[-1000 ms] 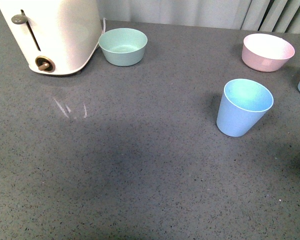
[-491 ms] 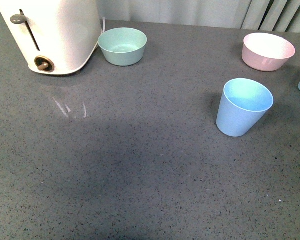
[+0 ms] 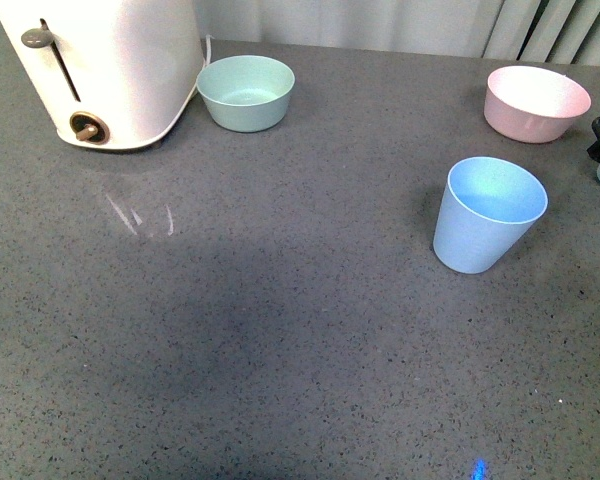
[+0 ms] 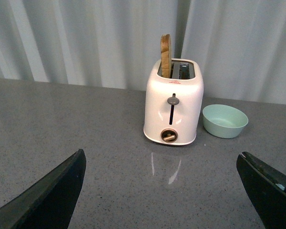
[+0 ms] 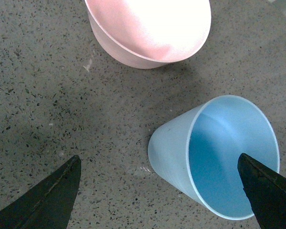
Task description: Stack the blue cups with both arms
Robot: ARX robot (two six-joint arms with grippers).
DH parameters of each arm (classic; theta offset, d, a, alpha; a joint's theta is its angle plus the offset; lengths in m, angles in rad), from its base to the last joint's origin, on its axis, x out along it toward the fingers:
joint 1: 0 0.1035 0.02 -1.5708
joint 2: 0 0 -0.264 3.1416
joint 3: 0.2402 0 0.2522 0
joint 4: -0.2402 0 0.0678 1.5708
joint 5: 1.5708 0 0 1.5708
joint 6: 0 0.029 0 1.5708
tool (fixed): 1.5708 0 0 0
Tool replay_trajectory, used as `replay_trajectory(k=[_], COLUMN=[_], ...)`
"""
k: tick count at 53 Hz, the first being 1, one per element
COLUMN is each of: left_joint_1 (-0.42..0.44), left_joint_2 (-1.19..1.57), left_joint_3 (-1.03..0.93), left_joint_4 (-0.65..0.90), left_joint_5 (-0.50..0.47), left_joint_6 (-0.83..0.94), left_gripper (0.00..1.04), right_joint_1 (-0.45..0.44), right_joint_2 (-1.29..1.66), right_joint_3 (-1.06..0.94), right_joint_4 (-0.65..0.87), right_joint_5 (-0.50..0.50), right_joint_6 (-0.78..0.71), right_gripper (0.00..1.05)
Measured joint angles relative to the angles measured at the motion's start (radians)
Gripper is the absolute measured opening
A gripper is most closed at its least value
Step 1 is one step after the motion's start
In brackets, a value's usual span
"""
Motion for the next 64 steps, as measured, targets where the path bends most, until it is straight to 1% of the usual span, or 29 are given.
replay_trajectory(k=[13, 16, 19, 21, 23, 24, 27, 28, 32, 33, 37, 40, 55, 57, 59, 64], left_joint_1=[0.0, 0.0, 0.0, 0.0, 0.0, 0.0, 0.0, 0.0, 0.0, 0.0, 0.0, 0.0, 0.0, 0.0, 0.0, 0.0], left_joint_2=[0.0, 0.0, 0.0, 0.0, 0.0, 0.0, 0.0, 0.0, 0.0, 0.0, 0.0, 0.0, 0.0, 0.0, 0.0, 0.0], left_joint_3=[0.0, 0.0, 0.0, 0.0, 0.0, 0.0, 0.0, 0.0, 0.0, 0.0, 0.0, 0.0, 0.0, 0.0, 0.0, 0.0], left_joint_4=[0.0, 0.0, 0.0, 0.0, 0.0, 0.0, 0.0, 0.0, 0.0, 0.0, 0.0, 0.0, 0.0, 0.0, 0.0, 0.0], left_joint_5=[0.0, 0.0, 0.0, 0.0, 0.0, 0.0, 0.0, 0.0, 0.0, 0.0, 0.0, 0.0, 0.0, 0.0, 0.0, 0.0], left_joint_6=[0.0, 0.0, 0.0, 0.0, 0.0, 0.0, 0.0, 0.0, 0.0, 0.0, 0.0, 0.0, 0.0, 0.0, 0.0, 0.0], left_gripper=[0.96, 0.96, 0.96, 0.96, 0.96, 0.96, 0.96, 0.96, 0.96, 0.96, 0.96, 0.96, 0.96, 0.96, 0.96, 0.96], right_joint_1=[-0.002, -0.005, -0.008, -0.009, -0.011, -0.012, -0.016, -0.019, -0.029, -0.032, -0.046, -0.054, -0.1, -0.101, -0.097, -0.066], right_joint_2=[0.075, 0.094, 0.106, 0.108, 0.108, 0.108, 0.108, 0.108, 0.108, 0.108, 0.091, 0.076, -0.061, -0.095, -0.145, -0.247], right_joint_3=[0.041, 0.05, 0.056, 0.058, 0.058, 0.059, 0.061, 0.061, 0.061, 0.061, 0.05, 0.039, -0.012, -0.018, -0.025, -0.037], right_joint_4=[-0.003, -0.003, -0.012, -0.016, -0.021, -0.023, -0.032, -0.038, -0.052, -0.057, -0.067, -0.073, -0.167, -0.2, -0.247, -0.32], right_joint_5=[0.025, 0.03, 0.03, 0.03, 0.027, 0.027, 0.019, 0.014, 0.004, -0.002, -0.021, -0.031, -0.14, -0.174, -0.228, -0.322], right_joint_6=[0.0, 0.0, 0.001, 0.002, 0.003, 0.004, 0.008, 0.009, 0.008, 0.008, 0.0, -0.005, -0.047, -0.055, -0.06, -0.064], right_gripper=[0.96, 0.86, 0.74, 0.68, 0.6, 0.58, 0.47, 0.42, 0.28, 0.23, 0.09, 0.02, 0.02, 0.02, 0.02, 0.02])
